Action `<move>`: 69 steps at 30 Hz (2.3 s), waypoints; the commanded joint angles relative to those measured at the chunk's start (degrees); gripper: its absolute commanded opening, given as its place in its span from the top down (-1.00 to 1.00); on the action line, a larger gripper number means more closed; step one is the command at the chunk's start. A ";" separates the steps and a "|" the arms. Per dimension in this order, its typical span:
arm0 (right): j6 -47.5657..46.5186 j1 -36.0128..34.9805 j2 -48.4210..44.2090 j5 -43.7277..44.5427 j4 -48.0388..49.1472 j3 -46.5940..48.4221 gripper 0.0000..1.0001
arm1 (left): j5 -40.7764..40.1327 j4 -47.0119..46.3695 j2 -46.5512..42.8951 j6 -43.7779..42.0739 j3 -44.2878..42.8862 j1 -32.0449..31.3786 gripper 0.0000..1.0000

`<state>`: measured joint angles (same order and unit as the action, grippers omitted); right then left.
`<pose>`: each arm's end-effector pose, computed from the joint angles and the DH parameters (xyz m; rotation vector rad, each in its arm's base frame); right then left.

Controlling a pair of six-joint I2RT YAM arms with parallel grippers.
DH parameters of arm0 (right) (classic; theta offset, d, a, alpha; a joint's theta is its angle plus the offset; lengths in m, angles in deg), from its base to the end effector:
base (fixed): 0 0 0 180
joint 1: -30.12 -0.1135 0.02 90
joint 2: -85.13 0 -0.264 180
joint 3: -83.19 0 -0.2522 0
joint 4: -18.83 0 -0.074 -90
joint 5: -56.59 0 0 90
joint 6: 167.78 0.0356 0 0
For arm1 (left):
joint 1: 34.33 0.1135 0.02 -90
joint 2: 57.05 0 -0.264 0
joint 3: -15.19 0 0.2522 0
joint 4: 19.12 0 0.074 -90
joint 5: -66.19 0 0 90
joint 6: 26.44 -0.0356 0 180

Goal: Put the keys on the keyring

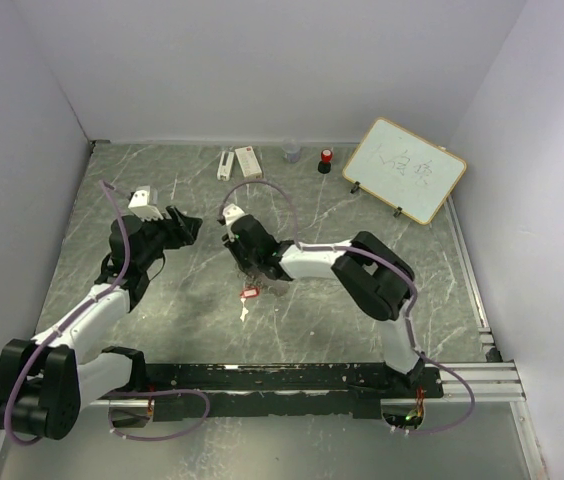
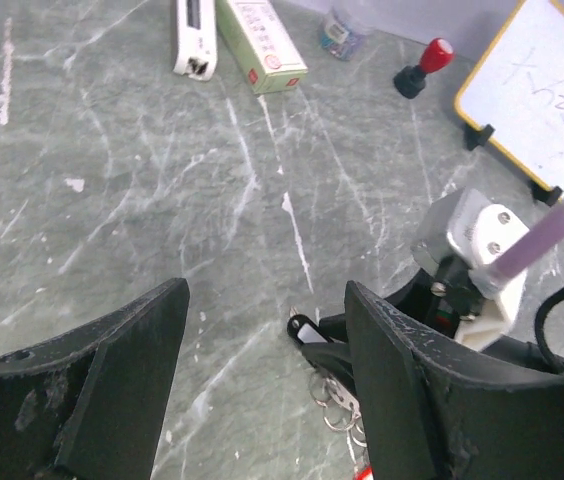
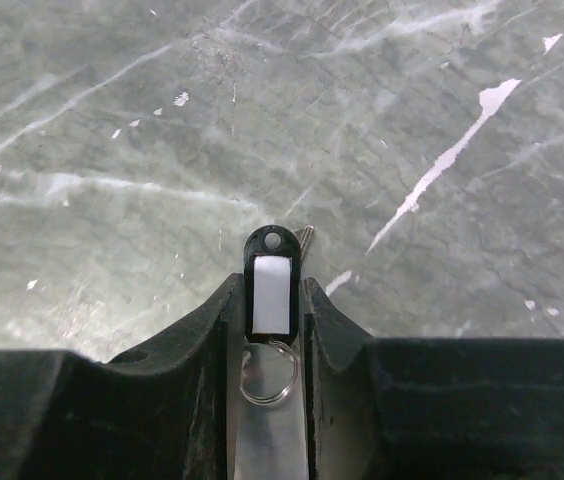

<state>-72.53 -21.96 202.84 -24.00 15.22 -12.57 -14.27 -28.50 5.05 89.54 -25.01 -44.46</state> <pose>0.2751 0.3437 0.1423 -0.8028 2.0839 0.3716 0.2322 -0.0475 0.2291 -0.1304 1.8218 -0.5977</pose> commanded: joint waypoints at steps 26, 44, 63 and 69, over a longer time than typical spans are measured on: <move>-3.71 0.13 -15.51 -3.76 22.28 -16.38 0.58 | 30.91 -28.54 22.57 8.31 1.00 0.64 -0.25; -1.05 0.35 -9.31 -8.11 6.31 -9.51 0.08 | 14.54 -16.66 11.20 8.32 4.24 2.04 -0.26; -1.15 0.38 -0.96 -6.49 1.47 -2.73 0.25 | 14.97 -15.01 9.19 7.78 5.10 4.26 -0.26; -0.97 0.31 0.06 -5.31 0.39 -2.26 0.29 | 15.02 -15.25 9.08 7.93 5.44 4.59 -0.26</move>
<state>-73.62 -21.69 201.46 -31.00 17.51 -16.01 1.01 -43.01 15.20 97.45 -20.13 -40.70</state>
